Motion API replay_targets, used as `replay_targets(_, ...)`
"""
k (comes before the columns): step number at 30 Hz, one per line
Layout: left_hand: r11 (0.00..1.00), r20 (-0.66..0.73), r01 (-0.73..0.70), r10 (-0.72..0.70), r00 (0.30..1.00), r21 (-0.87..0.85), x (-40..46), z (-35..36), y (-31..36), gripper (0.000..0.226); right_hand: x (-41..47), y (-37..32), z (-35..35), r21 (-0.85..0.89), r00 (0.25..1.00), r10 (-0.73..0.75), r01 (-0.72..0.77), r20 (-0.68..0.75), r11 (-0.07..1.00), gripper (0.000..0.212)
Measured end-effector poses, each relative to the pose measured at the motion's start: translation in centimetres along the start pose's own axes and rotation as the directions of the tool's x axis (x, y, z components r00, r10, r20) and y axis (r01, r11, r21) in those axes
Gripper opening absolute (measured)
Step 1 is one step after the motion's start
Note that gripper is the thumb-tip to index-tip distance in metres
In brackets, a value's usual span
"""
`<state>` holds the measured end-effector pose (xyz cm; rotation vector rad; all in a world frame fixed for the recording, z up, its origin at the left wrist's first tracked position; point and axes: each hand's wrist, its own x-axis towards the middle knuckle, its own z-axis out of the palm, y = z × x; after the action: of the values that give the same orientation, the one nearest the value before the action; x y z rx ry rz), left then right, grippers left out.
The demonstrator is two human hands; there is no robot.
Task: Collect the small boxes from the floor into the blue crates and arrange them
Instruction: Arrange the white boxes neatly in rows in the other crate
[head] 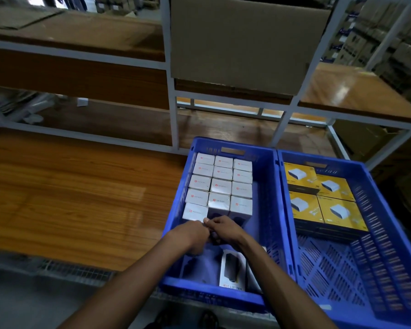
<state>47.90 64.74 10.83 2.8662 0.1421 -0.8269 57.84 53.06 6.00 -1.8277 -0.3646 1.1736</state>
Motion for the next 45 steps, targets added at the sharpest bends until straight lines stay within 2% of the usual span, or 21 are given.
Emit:
replay_targets(4, 0.998, 0.081, 0.062, -0.06, 0.995, -0.023, 0.4, 1.0, -0.3, 0.041, 0.0, 0.2, 0.5, -0.03, 1.0, 0.009, -0.009, -0.022, 1.0, 0.038)
replay_targets(10, 0.995, 0.111, 0.09, -0.085, 0.99, -0.04, 0.9, 1.7, -0.4, 0.04, -0.6, 0.2, 0.6, -0.083, 0.999, -0.001, -0.002, -0.037, 0.997, 0.041)
replay_targets(15, 0.994, 0.148, 0.092, -0.082, 0.986, -0.063, 1.4, 1.5, -0.5, 0.04, -0.7, 0.3, 0.6, -0.225, 0.995, -0.011, -0.011, -0.097, 0.974, 0.047)
replay_targets(21, 0.995, 0.156, -0.015, 0.031, 0.987, -0.102, 1.4, 0.6, -0.1, 0.035, -0.6, 0.0, -0.2, -0.248, 0.978, -0.082, 0.033, -0.189, 0.968, 0.045)
replay_targets(23, 0.991, 0.17, -0.059, 0.078, 0.982, -0.117, 1.6, 0.4, 0.2, 0.035, -0.4, -0.1, -1.0, -0.252, 0.969, -0.094, 0.035, -0.228, 0.967, 0.035)
replay_targets(26, 0.984, 0.177, -0.119, 0.141, 0.974, -0.129, 2.2, 0.2, 0.9, 0.04, -0.5, -0.1, -3.0, -0.35, 0.96, -0.097, -0.001, -0.264, 0.937, 0.022)
replay_targets(28, 0.979, 0.17, -0.156, 0.178, 0.969, -0.131, 2.8, 0.1, 1.5, 0.046, -1.5, -0.3, -4.4, -0.459, 0.958, -0.101, -0.035, -0.269, 0.888, 0.02)
replay_targets(32, 0.966, 0.182, -0.182, 0.216, 0.959, -0.184, 4.2, -0.1, 2.5, 0.062, -4.0, -0.2, -6.0, -0.766, 0.967, -0.158, -0.056, -0.202, 0.641, 0.025)
replay_targets(35, 0.968, 0.237, -0.155, 0.2, 0.951, -0.197, 5.5, 0.3, 2.6, 0.071, -4.6, 1.1, -5.8, -0.833, 0.991, -0.061, -0.069, -0.122, 0.549, 0.029)
replay_targets(37, 0.966, 0.273, -0.155, 0.209, 0.939, -0.207, 5.8, 0.4, 3.1, 0.063, -4.9, 1.7, -5.4, -0.87, 0.997, 0.012, -0.069, -0.073, 0.489, 0.027)
replay_targets(40, 0.951, 0.289, -0.181, 0.251, 0.924, -0.25, 5.8, 0.7, 3.9, 0.041, -5.4, 1.4, -4.9, -0.903, 0.991, 0.13, -0.078, -0.024, 0.422, 0.029)
replay_targets(45, 0.906, 0.254, -0.14, 0.256, 0.933, -0.399, 6.3, 1.5, 3.3, 0.033, -5.4, 1.1, -4.9, -0.912, 0.99, 0.133, -0.096, -0.045, 0.399, 0.029)
